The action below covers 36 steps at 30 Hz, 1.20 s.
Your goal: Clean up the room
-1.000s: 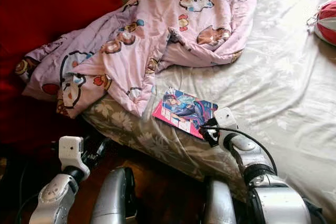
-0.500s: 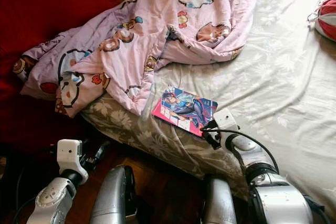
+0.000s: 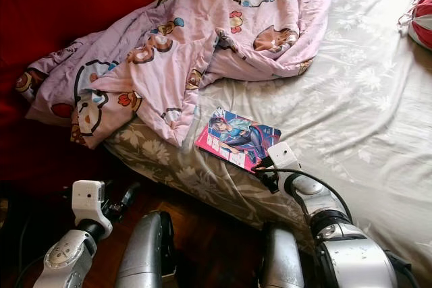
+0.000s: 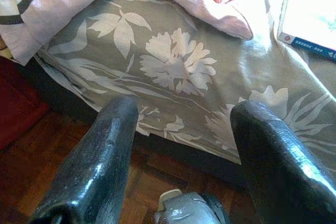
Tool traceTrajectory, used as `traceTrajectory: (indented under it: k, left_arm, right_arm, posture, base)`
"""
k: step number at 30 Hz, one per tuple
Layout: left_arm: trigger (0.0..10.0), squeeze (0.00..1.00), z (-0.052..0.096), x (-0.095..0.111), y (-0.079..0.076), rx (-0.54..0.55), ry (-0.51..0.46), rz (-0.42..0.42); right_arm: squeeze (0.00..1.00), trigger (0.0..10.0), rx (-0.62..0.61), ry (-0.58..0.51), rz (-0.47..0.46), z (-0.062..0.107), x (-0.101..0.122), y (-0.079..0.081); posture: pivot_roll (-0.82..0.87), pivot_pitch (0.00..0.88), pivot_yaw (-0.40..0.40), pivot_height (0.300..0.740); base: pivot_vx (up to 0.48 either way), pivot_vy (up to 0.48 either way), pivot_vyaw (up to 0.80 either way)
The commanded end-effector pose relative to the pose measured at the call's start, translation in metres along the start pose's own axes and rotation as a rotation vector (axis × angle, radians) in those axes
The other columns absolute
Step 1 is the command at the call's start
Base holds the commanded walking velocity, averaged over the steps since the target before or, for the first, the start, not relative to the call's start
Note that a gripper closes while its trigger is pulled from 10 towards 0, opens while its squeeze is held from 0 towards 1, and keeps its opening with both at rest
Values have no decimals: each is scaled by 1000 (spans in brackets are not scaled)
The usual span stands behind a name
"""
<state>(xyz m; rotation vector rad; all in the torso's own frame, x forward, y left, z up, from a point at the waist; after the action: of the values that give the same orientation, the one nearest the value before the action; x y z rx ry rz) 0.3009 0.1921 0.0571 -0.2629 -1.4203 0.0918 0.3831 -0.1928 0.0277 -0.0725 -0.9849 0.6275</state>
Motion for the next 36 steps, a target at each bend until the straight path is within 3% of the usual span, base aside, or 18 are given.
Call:
traceTrajectory:
  k: [1, 2, 3, 20, 36]
  left_arm:
    - [10000, 0, 4, -7, 3, 13, 28, 0]
    - [10000, 0, 4, -7, 3, 13, 28, 0]
    - [10000, 0, 4, -7, 3, 14, 28, 0]
    - [10000, 0, 1, -6, 7, 24, 32, -3]
    - [10000, 0, -9, -3, 7, 28, 21, -5]
  right_arm:
    - [0, 4275, 20, 37, 4, 0, -10, 7]
    - [0, 3255, 21, 38, 5, 0, -10, 7]
    - [0, 0, 21, 41, 6, 0, -11, 7]
    - [0, 0, 5, 90, 13, 1, -21, 7]
    - [0, 0, -37, 101, -64, 3, -33, 8]
  posture:
    - [247, 266, 53, 576]
    - [248, 266, 53, 576]
    - [248, 266, 53, 576]
    - [249, 256, 51, 576]
    - [235, 218, 36, 576]
  base:
    - [0, 0, 0]
    - [0, 0, 0]
    - [0, 0, 0]
    - [0, 0, 0]
    - [0, 0, 0]
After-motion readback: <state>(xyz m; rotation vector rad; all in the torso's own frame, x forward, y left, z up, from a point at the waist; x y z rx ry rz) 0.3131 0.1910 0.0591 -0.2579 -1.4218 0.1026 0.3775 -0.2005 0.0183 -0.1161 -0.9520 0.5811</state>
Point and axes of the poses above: a point about 5 cm out from each wrist's last joint towards the gripper, its own z axis pointing back from the gripper into the wrist, its own x axis along the axis of the wrist's last joint, y = z × x, the point moved 5 cm from there along -z, pointing out of the wrist towards the gripper, and after that the axes turned 11 degrees about z, right-handed, at the moved point
